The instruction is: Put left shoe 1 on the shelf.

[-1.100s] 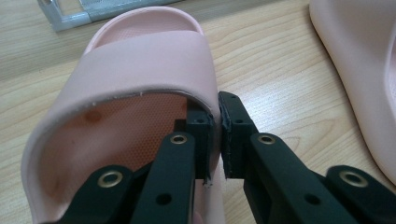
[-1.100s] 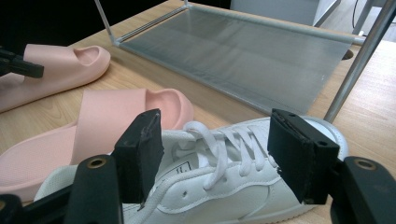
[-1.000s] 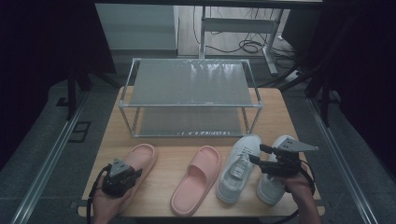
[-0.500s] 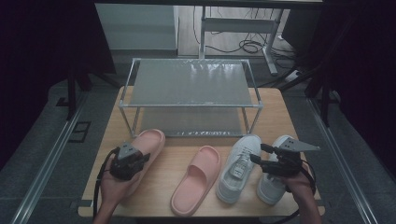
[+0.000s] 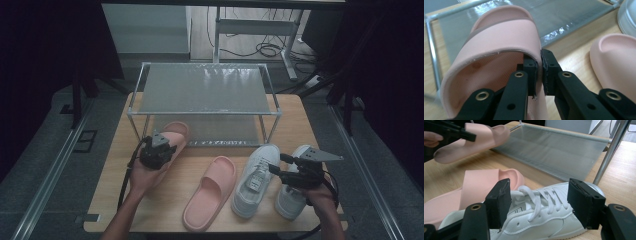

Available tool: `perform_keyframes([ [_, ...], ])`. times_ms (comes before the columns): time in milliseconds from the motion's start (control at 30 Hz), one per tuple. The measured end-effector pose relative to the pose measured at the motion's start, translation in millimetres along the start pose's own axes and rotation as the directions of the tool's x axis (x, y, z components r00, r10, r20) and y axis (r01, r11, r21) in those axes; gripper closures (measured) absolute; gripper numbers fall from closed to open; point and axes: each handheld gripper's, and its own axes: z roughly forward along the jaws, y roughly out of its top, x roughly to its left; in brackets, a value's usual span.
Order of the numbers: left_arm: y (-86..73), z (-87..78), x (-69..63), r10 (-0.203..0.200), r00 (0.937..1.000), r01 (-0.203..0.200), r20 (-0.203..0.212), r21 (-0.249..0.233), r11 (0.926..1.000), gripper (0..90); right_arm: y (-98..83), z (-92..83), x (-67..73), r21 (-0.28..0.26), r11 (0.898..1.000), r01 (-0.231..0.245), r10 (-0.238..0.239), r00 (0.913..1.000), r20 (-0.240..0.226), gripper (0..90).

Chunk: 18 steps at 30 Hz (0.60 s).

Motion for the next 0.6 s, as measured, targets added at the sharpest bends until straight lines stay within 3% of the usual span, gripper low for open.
perform_keyframes([
  [300,20.3,37.3,-8.1,0.032,0.9994,-0.032,-0.012,0.001,0.9995,83.3,-0.5,0.4,-1.2,0.004,1.0,-0.004,0.004,1.0,0.001,35.4],
  [367,23.0,48.6,-9.7,0.048,0.9982,-0.048,-0.035,0.012,0.9988,83.4,-0.8,0.6,-1.8,0.003,1.0,-0.008,0.008,1.0,0.003,35.4],
  [600,23.9,66.8,-7.7,0.005,0.9981,-0.005,-0.061,0.01,0.9999,82.9,-1.0,1.5,-2.3,0.006,1.0,-0.004,0.004,1.0,0.003,35.4],
])
